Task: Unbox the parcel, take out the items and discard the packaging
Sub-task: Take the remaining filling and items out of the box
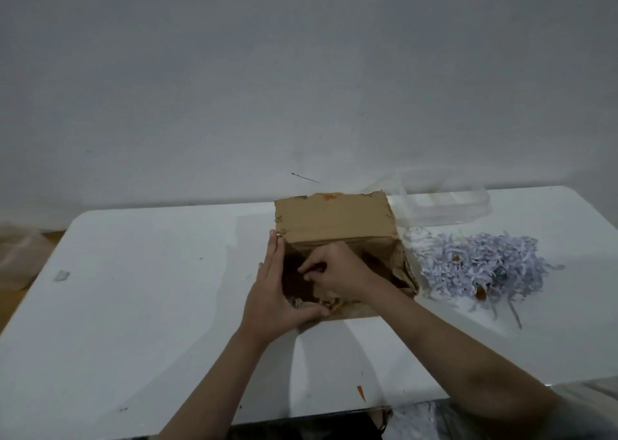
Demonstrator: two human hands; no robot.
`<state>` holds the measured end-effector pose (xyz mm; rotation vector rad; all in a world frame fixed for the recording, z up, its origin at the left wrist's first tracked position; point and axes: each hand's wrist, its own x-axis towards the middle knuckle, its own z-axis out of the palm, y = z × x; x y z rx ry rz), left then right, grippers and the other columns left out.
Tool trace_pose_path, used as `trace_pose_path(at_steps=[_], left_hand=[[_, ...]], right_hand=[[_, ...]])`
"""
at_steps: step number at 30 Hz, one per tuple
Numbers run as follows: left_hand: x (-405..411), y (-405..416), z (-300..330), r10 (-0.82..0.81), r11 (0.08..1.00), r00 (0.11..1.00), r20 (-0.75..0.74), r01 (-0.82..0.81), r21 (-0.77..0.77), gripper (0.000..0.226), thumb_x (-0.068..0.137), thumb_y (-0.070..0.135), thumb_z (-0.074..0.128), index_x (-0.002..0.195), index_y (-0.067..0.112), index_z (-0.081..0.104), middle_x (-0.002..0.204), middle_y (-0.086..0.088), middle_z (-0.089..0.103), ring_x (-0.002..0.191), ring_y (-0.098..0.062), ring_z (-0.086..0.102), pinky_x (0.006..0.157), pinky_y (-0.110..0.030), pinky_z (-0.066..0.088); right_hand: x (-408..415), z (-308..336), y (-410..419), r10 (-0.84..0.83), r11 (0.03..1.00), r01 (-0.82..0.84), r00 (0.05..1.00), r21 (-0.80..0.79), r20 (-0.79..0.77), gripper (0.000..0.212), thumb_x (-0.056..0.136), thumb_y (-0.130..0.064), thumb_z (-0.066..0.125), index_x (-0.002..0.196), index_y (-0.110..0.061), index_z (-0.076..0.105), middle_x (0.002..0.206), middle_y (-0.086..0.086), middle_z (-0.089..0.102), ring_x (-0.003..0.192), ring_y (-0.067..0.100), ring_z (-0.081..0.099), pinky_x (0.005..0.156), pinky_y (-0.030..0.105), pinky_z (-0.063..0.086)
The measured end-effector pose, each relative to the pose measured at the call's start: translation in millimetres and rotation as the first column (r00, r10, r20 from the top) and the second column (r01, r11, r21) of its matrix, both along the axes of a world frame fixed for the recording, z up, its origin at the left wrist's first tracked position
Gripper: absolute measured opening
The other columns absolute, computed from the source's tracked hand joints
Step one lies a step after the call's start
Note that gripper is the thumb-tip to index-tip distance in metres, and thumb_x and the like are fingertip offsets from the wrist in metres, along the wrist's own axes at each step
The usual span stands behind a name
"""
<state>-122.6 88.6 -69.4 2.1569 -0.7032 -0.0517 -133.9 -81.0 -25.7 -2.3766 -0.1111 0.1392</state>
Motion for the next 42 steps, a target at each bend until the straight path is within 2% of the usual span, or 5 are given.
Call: trace_pose_path(at_steps=[16, 22, 28, 37, 42], left_hand=[[1, -5, 2, 0.059, 0.998, 0.997, -0.041, -0.058, 0.018, 0.136, 0.05, 0.068, 0.078, 0.151, 0.017, 0.004, 0.159, 0.012, -0.005, 0.145, -0.004, 0.004, 0.111, -0.053, 0.032], [0, -5, 4, 0.068, 0.997, 0.996, -0.053, -0.066, 0.038, 0.135, 0.049, 0.069, 0.079, 0.151, 0.02, 0.004, 0.158, 0.015, -0.005, 0.145, -0.003, 0.006, 0.111, -0.051, 0.032], [-1, -6, 4, 0.062, 0.997, 0.998, -0.028, -0.061, 0.048, 0.136, 0.048, 0.07, 0.077, 0.151, 0.021, 0.003, 0.158, 0.014, -0.005, 0.144, 0.0, 0.003, 0.112, -0.05, 0.031], [-9, -9, 5, 0.1, 0.99, 0.995, 0.006, -0.1, 0.103, 0.135, 0.049, 0.08, 0.065, 0.151, 0.019, 0.001, 0.158, 0.013, -0.008, 0.144, -0.007, 0.005, 0.113, -0.055, 0.025], [-23, -17, 4, 0.207, 0.94, 0.972, 0.11, -0.228, 0.253, 0.13, 0.056, 0.089, 0.044, 0.15, 0.007, 0.006, 0.159, -0.004, 0.0, 0.146, -0.018, 0.002, 0.113, -0.056, 0.008]], right_hand=[[20, -13, -3, 0.213, 0.949, -0.231, 0.972, -0.215, -0.104, 0.011, 0.078, -0.006, 0.062, 0.079, -0.016, 0.066, 0.073, 0.0, 0.063, 0.068, 0.018, 0.059, 0.059, 0.029, 0.047], [25, -6, -14, 0.245, 0.939, -0.284, 0.948, -0.195, -0.204, 0.014, 0.08, -0.005, 0.065, 0.08, -0.019, 0.065, 0.087, -0.002, 0.067, 0.081, 0.014, 0.06, 0.068, 0.031, 0.051], [-5, 23, -55, -0.06, 0.998, 0.062, 0.996, 0.017, -0.061, 0.02, 0.086, -0.008, 0.063, 0.077, -0.026, 0.062, 0.078, -0.014, 0.061, 0.066, -0.007, 0.055, 0.061, 0.013, 0.041], [-76, 37, -143, -0.545, 0.821, 0.569, 0.805, -0.043, 0.235, 0.025, 0.078, 0.008, 0.059, 0.074, -0.016, 0.064, 0.085, 0.002, 0.062, 0.076, 0.014, 0.058, 0.067, 0.017, 0.043], [-90, 22, -110, -0.603, 0.791, 0.608, 0.754, 0.068, 0.261, 0.019, 0.077, 0.003, 0.065, 0.074, -0.016, 0.067, 0.081, 0.003, 0.065, 0.066, 0.011, 0.059, 0.063, 0.012, 0.048]])
